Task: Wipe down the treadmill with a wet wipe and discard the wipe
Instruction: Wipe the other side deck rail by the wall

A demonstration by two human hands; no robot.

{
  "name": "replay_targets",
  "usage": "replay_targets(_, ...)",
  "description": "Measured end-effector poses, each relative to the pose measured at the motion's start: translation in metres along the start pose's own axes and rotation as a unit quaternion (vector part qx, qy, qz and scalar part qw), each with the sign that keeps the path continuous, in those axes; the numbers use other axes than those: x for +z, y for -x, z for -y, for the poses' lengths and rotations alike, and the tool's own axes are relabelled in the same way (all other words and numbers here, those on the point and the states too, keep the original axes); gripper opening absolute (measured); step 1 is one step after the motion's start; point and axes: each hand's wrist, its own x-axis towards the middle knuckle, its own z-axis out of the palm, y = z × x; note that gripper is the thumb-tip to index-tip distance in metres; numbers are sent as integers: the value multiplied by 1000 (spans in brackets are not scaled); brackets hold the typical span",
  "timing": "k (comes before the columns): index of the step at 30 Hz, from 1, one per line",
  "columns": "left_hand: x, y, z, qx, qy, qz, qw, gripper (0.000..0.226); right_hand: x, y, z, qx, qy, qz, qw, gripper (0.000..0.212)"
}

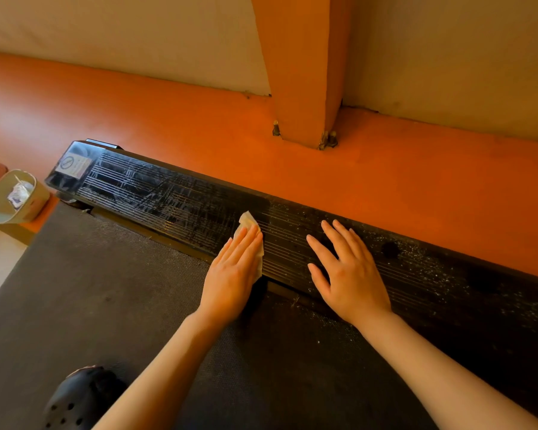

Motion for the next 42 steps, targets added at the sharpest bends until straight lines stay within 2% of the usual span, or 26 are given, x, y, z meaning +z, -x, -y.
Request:
replay_targets(9,-2,-60,-7,14,-10,-7,1000,53,0,0,0,1,4,4,1000,51)
replay_targets(17,5,10,-9,1,-11,0,1000,55,0,0,0,0,5,1,1000,50)
replay_targets(26,1,-79,-11,31,-17,28,999,55,-1,-1,0,-1,12,10,1000,50)
replay_targets(30,4,-34,-13,32,-11,9,999,55,-1,0,0,0,10,13,1000,51)
replay_targets(34,5,8,-14,16,6,16,1000,67,-1,-1,0,3,10,10,1000,51)
replay_targets(38,0,-28,-15,33,-5,28,999,55,-1,0,0,2,9,13,1000,51)
replay_targets(42,2,-74,-24,28,-23,28,999,55,-1,-1,0,1,5,9,1000,51)
